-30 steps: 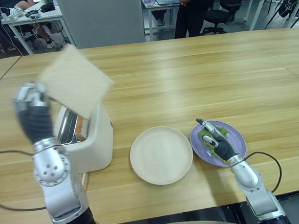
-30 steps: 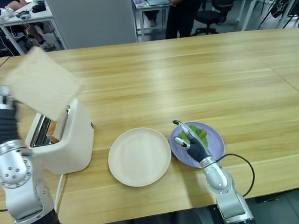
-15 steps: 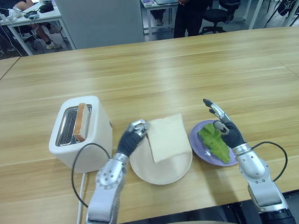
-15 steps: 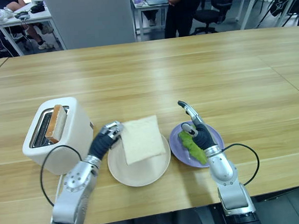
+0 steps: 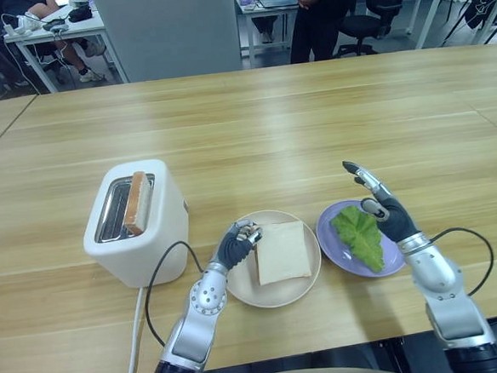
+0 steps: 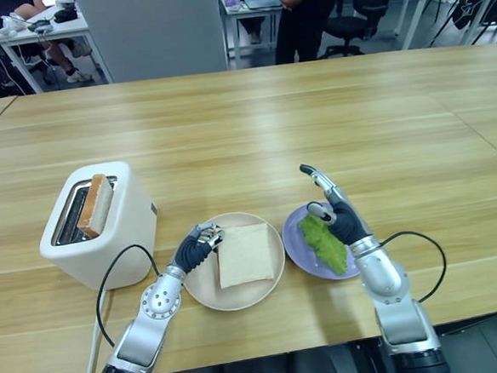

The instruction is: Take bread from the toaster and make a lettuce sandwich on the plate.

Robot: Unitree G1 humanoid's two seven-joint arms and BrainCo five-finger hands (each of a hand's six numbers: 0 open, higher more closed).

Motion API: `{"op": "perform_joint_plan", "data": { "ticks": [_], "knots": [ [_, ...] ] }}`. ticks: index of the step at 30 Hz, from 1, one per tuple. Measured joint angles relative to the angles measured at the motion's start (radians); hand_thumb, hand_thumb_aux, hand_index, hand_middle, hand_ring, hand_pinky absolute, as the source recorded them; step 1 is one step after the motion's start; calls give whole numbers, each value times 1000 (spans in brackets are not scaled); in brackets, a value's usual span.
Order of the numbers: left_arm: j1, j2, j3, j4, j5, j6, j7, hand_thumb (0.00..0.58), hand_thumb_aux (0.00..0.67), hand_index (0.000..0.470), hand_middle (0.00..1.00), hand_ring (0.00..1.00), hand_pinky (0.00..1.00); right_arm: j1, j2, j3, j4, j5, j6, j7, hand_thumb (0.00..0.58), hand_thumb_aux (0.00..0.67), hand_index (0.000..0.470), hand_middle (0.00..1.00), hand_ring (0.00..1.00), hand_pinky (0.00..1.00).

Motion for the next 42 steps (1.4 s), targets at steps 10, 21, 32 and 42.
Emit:
{"op": "perform_joint_plan", "data": {
  "ticks": [10,21,32,42],
  "knots": [
    [-34,27,-26,97,187,10,109,0,0,0,1000,1000,1000,-112,-323,-50,285,-194,-119,-18,0,0,0,0,0,0],
    [-33,23,-42,9,423,128,235,0,0,0,388,388,388,-429,-516,305,924,-800,-418,-600,0,0,0,0,0,0],
    [91,-73,-64,-294,468,120,257,0,0,0,133,133,133,-684,-401,717,1281,-1118,-381,-1000,0,0,0,0,0,0],
    [235,-107,-71,-397,500,114,267,0,0,0,137,137,137,-774,-301,884,1407,-1152,-350,-1083,40,24,16,0,0,0]
  ]
}}
